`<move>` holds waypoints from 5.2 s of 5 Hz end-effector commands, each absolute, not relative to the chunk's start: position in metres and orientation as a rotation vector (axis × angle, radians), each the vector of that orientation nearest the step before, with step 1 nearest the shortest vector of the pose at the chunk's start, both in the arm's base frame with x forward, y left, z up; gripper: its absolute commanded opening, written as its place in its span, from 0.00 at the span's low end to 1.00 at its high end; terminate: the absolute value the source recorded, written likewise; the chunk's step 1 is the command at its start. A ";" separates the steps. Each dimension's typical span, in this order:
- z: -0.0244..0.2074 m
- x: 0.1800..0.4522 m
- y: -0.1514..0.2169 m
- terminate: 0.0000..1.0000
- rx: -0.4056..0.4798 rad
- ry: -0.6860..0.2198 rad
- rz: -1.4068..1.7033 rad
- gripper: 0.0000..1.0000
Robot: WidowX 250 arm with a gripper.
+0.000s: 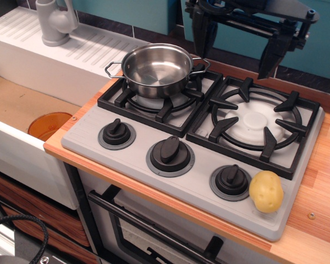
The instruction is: Put pot or pan on stove and put potato in pot or pan
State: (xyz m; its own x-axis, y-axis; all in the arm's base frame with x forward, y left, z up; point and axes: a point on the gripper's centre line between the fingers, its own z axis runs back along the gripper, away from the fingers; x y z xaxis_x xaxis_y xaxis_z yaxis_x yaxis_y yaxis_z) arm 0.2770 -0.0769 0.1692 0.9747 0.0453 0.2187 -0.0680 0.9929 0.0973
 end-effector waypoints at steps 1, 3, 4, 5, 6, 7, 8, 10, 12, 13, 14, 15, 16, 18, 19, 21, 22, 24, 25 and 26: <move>0.169 0.277 -0.077 0.00 0.105 -0.218 0.057 1.00; 0.175 0.314 -0.067 0.00 0.110 -0.224 0.025 1.00; 0.178 0.325 -0.057 0.00 0.113 -0.240 0.005 1.00; 0.178 0.335 -0.043 0.00 0.111 -0.240 -0.008 1.00; 0.179 0.339 -0.029 0.00 0.120 -0.234 -0.018 1.00; 0.173 0.345 -0.022 0.00 0.109 -0.240 -0.014 1.00; 0.163 0.353 -0.012 0.00 0.101 -0.256 -0.013 1.00; 0.133 0.375 0.004 0.00 0.079 -0.292 -0.019 1.00; 0.111 0.378 0.014 0.00 0.089 -0.305 0.012 1.00; 0.100 0.372 0.015 0.00 0.096 -0.312 0.032 1.00; 0.088 0.369 0.015 0.00 0.084 -0.333 0.033 1.00; 0.075 0.369 0.016 0.00 0.073 -0.359 0.041 1.00; 0.067 0.369 0.017 0.00 0.068 -0.371 0.041 1.00; 0.060 0.368 0.015 0.00 0.070 -0.379 0.050 1.00; 0.060 0.368 0.012 0.00 0.085 -0.361 0.072 0.00; 0.065 0.365 0.010 0.00 0.082 -0.358 0.088 0.00; 0.068 0.362 0.008 0.00 0.075 -0.351 0.089 0.00; 0.089 0.351 -0.007 0.00 0.081 -0.324 0.103 0.00; 0.112 0.343 -0.024 0.00 0.114 -0.308 0.124 0.00; 0.127 0.340 -0.043 0.00 0.147 -0.301 0.149 0.00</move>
State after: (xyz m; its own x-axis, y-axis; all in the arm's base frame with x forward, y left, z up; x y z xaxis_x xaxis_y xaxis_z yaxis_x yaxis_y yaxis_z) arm 0.3318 -0.0432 0.1021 0.9656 0.1265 0.2273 -0.1633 0.9750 0.1509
